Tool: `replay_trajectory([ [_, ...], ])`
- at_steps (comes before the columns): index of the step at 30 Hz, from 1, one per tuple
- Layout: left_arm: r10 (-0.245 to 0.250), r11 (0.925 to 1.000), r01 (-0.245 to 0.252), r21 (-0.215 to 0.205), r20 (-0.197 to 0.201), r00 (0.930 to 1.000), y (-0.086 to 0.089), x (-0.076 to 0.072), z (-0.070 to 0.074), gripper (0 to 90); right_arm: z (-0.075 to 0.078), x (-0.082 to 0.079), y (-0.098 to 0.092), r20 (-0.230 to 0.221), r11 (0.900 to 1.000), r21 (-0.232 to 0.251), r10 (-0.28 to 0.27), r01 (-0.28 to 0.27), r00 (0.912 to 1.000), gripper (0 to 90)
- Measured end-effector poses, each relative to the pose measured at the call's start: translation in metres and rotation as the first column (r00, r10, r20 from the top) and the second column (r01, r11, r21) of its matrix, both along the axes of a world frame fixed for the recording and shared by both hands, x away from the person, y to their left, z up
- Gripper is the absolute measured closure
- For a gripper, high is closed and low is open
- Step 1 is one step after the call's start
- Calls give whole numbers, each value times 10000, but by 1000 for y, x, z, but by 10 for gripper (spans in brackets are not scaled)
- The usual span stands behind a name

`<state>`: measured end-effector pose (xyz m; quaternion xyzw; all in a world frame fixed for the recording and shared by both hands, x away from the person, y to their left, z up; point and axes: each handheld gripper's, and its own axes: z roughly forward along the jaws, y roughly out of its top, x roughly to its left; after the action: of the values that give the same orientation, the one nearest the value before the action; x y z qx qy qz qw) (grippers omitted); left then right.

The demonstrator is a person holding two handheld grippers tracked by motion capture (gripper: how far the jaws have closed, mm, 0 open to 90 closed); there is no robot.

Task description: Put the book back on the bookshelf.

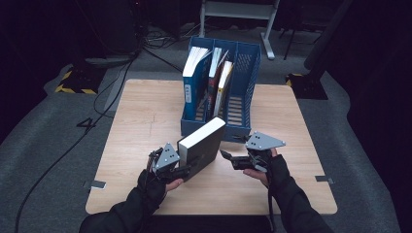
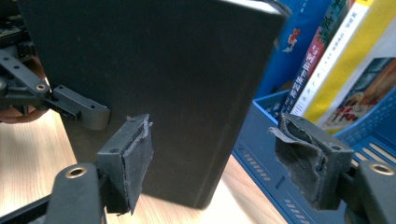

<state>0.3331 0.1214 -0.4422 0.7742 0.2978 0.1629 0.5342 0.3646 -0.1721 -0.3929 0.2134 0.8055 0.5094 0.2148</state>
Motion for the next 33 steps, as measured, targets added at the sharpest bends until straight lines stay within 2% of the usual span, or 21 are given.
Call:
replay_trajectory([
  [3,-345,9989,337,322,238,9991,-4,-1,1,521,-1,-3,-9,72,9998,-185,-29,31,10000,279],
  [5,-660,9976,657,209,110,9978,-6,-1,1,521,-1,-5,-16,39,9998,-193,-24,24,10000,281],
  [7,-1126,9935,1125,170,66,9936,-11,-2,1,520,-2,-10,-22,168,9992,-396,-17,23,9999,277],
  [8,-1126,9935,1125,170,66,9936,-11,-2,1,518,-2,-10,-22,168,9992,-396,-17,23,9999,277],
  [11,-1713,9852,1713,117,6,9852,-17,-3,1,516,-8,-16,-32,-6,9978,-620,245,-245,9997,269],
  [15,-2573,9663,2573,-11,-149,9662,-25,-6,1,511,-13,-20,-41,-229,9962,-731,453,-468,9987,266],
  [17,-3067,9518,3068,43,-145,9517,-28,-7,2,508,-13,-23,-46,-260,9959,-701,557,-574,9981,265],
  [19,-3576,9338,3577,9,-220,9336,-31,-8,2,505,-13,-25,-51,-289,9951,-591,779,-795,9965,260],
  [21,-3943,9189,3944,-13,-278,9186,-32,-8,3,503,-11,-27,-55,-396,9914,-508,1185,-1204,9922,227],
  [25,-4401,8979,4401,-101,-434,8969,-32,-5,3,490,-9,-30,-56,-369,9810,-610,1820,-1840,9826,233],
  [29,-4599,8877,4604,15,-436,8869,-32,-1,4,487,-7,-27,-46,-473,9719,-534,2268,-2292,9728,232],
  [33,-4648,8850,4654,119,-364,8847,-32,-1,5,489,-8,-24,-38,-618,9612,-461,2689,-2719,9612,246],
])
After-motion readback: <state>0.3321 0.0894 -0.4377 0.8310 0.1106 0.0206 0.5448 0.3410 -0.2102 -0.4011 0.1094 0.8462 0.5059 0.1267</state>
